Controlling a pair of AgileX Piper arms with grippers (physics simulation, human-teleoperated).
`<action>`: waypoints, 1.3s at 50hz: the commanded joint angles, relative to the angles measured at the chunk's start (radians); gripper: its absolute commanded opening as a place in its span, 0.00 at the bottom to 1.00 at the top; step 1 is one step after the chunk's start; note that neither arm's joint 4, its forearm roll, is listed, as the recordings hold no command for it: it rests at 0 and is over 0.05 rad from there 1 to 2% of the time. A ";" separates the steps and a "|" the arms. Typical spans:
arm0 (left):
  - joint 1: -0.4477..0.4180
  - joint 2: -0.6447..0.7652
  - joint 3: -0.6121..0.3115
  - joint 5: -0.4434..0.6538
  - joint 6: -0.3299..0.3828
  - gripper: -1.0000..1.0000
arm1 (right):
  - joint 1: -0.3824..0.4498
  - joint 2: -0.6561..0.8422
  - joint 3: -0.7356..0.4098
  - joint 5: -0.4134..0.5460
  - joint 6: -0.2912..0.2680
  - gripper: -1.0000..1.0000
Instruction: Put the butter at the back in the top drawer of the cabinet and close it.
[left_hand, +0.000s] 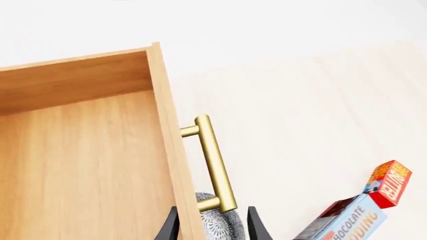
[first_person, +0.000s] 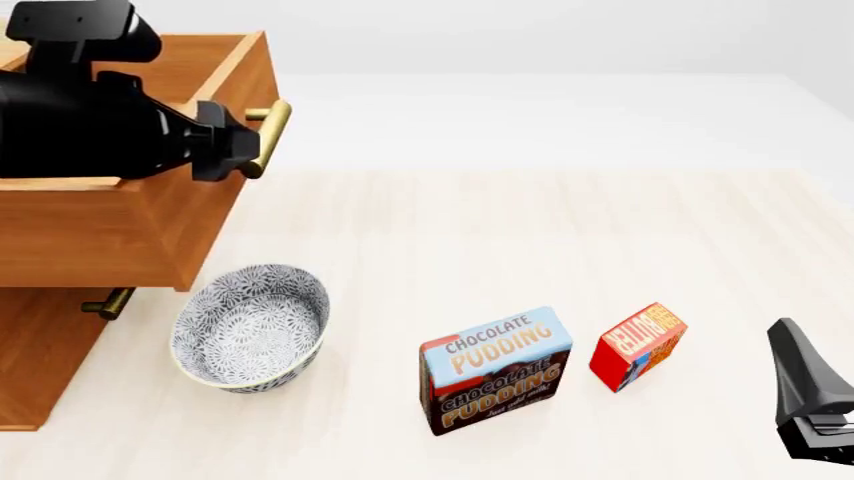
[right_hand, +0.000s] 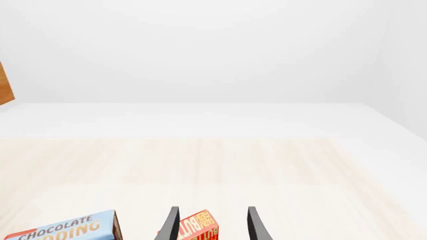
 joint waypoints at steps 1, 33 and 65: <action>-0.112 0.178 0.047 -0.019 0.106 1.00 | 0.000 0.000 0.000 0.000 0.000 1.00; -0.059 0.123 -0.107 0.140 0.196 1.00 | 0.000 0.000 0.000 0.000 0.000 1.00; 0.022 0.042 -0.206 0.258 0.293 1.00 | 0.000 0.000 0.000 0.000 0.000 1.00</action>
